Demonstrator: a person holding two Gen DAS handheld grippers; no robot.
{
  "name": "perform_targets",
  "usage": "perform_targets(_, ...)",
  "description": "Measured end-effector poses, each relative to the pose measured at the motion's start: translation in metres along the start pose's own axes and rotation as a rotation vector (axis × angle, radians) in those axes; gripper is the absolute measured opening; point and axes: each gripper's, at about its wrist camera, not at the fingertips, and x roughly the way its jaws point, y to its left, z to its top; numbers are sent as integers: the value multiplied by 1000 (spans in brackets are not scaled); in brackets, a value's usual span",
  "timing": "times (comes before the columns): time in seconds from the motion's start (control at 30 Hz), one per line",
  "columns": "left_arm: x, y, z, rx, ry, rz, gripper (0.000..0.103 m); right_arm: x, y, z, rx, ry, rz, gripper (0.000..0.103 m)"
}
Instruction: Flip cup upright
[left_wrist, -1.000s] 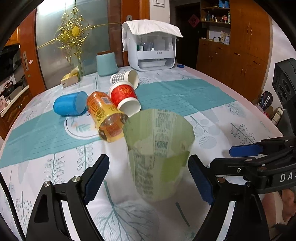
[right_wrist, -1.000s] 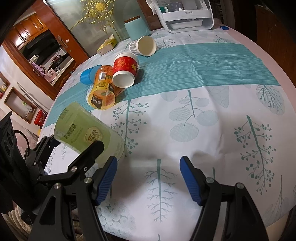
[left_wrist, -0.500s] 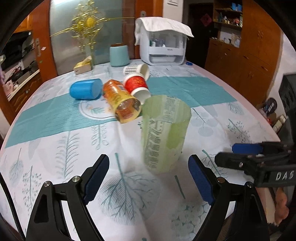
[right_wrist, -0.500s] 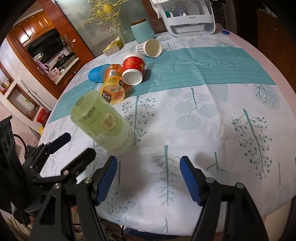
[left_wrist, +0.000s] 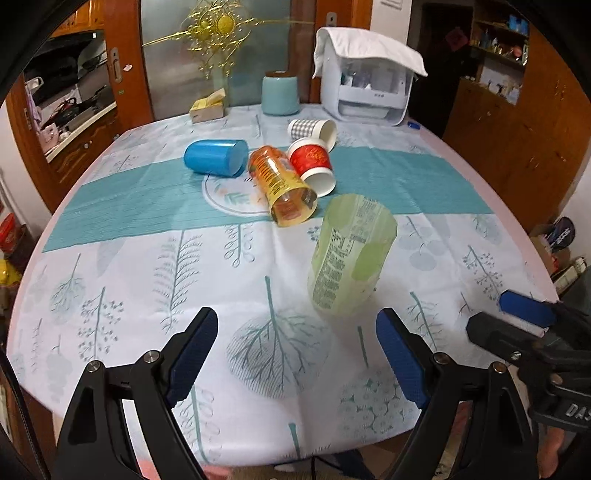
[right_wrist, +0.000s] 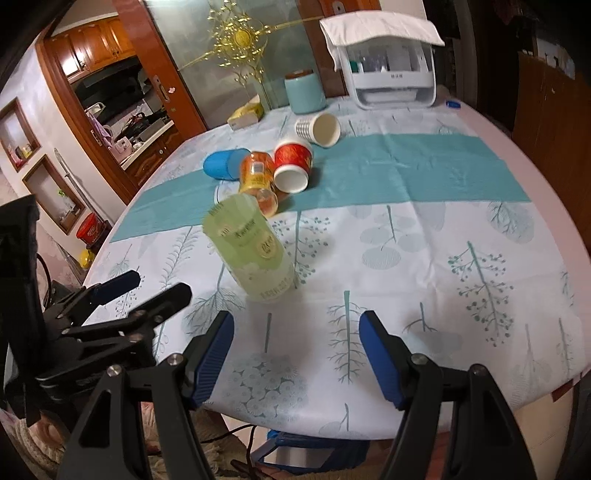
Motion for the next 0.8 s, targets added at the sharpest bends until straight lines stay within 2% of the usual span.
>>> perform_targets(0.27, -14, -4, 3, -53, 26, -18, 86, -17, 8, 4, -24, -28, -22, 73)
perform_targets(0.53, -25, -11, 5, -50, 6, 33, 87, -22, 12, 7, -44, -44, -33, 74)
perform_targets(0.8, -27, -10, 7, -77, 24, 60, 87, -25, 14, 10, -55, -62, -45, 74)
